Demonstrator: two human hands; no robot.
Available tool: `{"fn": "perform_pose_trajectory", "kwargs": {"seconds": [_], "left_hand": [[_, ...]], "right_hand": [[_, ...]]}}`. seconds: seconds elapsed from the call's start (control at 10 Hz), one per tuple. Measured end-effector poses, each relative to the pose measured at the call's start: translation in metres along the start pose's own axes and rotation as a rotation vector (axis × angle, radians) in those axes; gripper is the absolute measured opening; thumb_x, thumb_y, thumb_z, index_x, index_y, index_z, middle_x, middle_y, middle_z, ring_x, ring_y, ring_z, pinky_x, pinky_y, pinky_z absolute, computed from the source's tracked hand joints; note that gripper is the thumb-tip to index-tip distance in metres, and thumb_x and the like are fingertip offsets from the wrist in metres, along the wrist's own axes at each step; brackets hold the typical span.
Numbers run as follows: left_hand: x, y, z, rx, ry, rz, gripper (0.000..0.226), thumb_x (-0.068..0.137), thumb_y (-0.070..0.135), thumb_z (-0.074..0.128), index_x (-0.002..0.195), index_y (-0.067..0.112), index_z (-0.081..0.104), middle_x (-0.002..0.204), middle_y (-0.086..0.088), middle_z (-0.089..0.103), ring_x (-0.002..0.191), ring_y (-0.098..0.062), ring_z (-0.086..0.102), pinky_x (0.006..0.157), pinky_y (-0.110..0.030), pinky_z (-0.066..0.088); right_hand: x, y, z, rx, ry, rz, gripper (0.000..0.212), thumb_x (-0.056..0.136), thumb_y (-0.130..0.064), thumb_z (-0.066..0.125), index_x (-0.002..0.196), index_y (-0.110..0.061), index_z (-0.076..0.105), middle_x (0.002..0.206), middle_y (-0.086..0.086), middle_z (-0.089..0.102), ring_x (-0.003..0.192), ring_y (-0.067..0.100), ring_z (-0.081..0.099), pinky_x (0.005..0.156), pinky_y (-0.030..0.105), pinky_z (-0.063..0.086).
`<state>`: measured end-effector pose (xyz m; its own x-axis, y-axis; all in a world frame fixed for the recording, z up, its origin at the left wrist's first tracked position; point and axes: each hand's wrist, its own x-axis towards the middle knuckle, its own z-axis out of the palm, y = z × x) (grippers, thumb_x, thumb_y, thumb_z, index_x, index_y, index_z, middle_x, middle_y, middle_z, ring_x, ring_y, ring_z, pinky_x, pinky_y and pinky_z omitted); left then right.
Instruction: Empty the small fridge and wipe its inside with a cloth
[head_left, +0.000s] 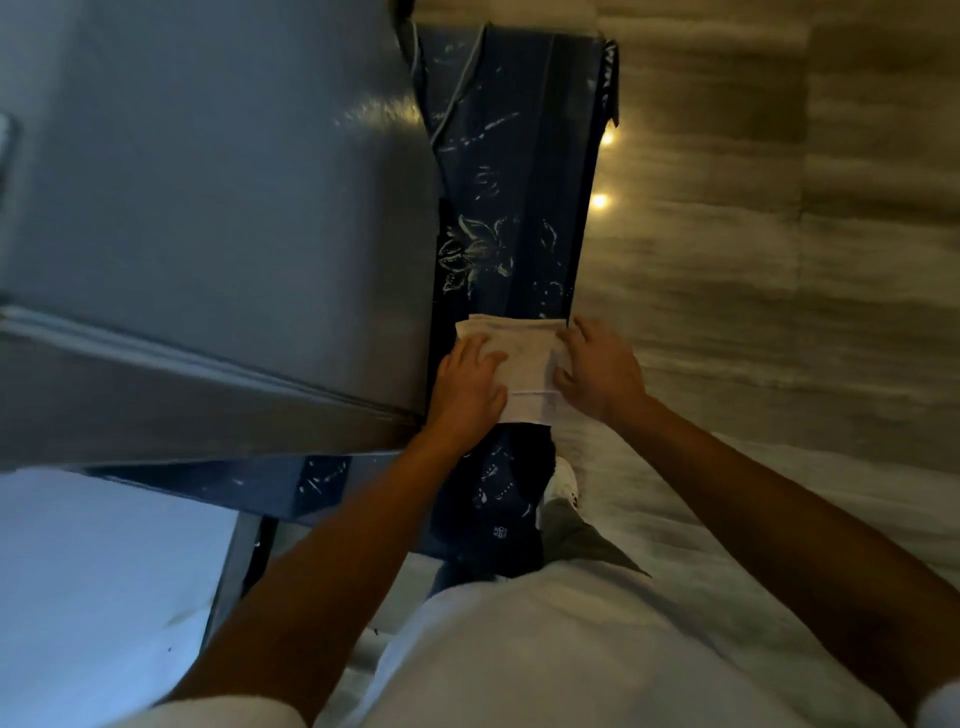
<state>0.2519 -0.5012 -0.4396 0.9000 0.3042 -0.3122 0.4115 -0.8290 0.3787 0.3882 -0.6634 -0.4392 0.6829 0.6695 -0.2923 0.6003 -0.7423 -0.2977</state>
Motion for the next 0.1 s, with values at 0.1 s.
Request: {"fn": "perform_pose_trajectory", "kwargs": {"seconds": [0.1], "left_hand": [[-0.044,-0.0025,0.0057,-0.207,-0.013,0.067,0.036,0.097,0.017,0.064,0.132,0.01,0.063,0.148,-0.013,0.052,0.126,-0.036,0.059,0.102,-0.046,0.052]], "right_hand": [[-0.0366,-0.0015,0.0068,0.181,0.067,0.144,0.035,0.091,-0.029,0.063,0.121,-0.01,0.064,0.123,0.013,0.063,0.107,0.036,0.062,0.082,0.038,0.05]]}}
